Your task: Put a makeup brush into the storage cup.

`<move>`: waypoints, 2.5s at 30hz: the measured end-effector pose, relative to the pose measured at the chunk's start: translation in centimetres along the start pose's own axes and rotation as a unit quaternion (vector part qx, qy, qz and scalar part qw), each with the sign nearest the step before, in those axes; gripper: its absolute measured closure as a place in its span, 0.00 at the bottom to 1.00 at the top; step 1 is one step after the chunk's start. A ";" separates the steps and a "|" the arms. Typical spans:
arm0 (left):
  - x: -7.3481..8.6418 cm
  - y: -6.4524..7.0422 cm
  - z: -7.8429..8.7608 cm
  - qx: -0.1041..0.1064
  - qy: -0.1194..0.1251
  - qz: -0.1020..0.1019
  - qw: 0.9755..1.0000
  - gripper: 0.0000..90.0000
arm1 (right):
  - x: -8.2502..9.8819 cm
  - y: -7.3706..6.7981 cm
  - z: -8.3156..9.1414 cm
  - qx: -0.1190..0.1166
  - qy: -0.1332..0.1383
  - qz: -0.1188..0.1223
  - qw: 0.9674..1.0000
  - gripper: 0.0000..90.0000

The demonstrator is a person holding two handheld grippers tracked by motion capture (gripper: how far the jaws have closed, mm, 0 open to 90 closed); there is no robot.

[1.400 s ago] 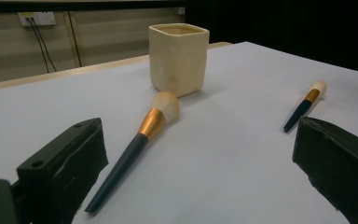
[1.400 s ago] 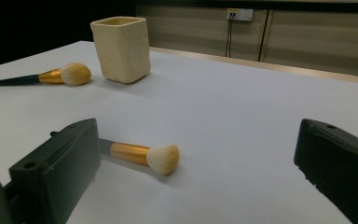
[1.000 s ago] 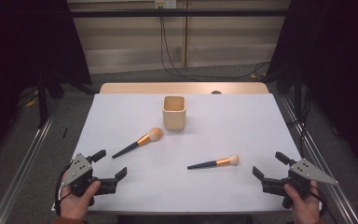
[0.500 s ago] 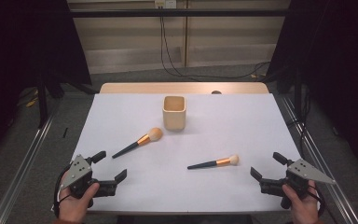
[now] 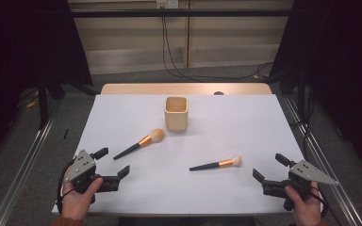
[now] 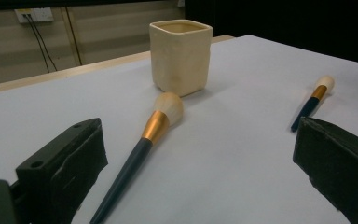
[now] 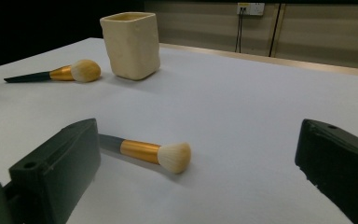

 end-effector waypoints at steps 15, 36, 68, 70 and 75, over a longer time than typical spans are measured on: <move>-1.0 -1.3 -2.4 -0.005 0.001 -0.002 1.000 0.02 | 0.0 -0.1 -0.3 -0.004 -0.001 0.002 1.000 0.00; -2.8 -1.5 -6.3 0.003 -0.014 -0.015 1.000 0.03 | 0.0 0.0 -0.3 -0.003 -0.001 0.000 1.000 0.00; -4.9 -4.0 -10.9 0.020 -0.114 -0.061 0.991 0.02 | 0.1 0.0 -0.4 -0.006 -0.007 -0.001 1.000 0.00; -5.0 -4.1 -11.2 0.028 -0.133 -0.070 0.988 0.03 | 0.1 -0.1 -0.4 -0.008 -0.008 0.000 1.000 0.00; -4.6 -4.2 -12.4 0.029 -0.190 -0.081 0.978 0.04 | 0.1 0.0 -0.3 -0.008 -0.007 -0.002 1.000 0.00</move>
Point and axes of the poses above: each handheld gripper's, and its own axes: z roughly backward along the jaws, x roughly out of its underside, y roughly to its right, the point moved 3 cm from there along -z, roughly forward along the jaws, and after that the axes turned 8 degrees about -x, right-handed, at the moved point
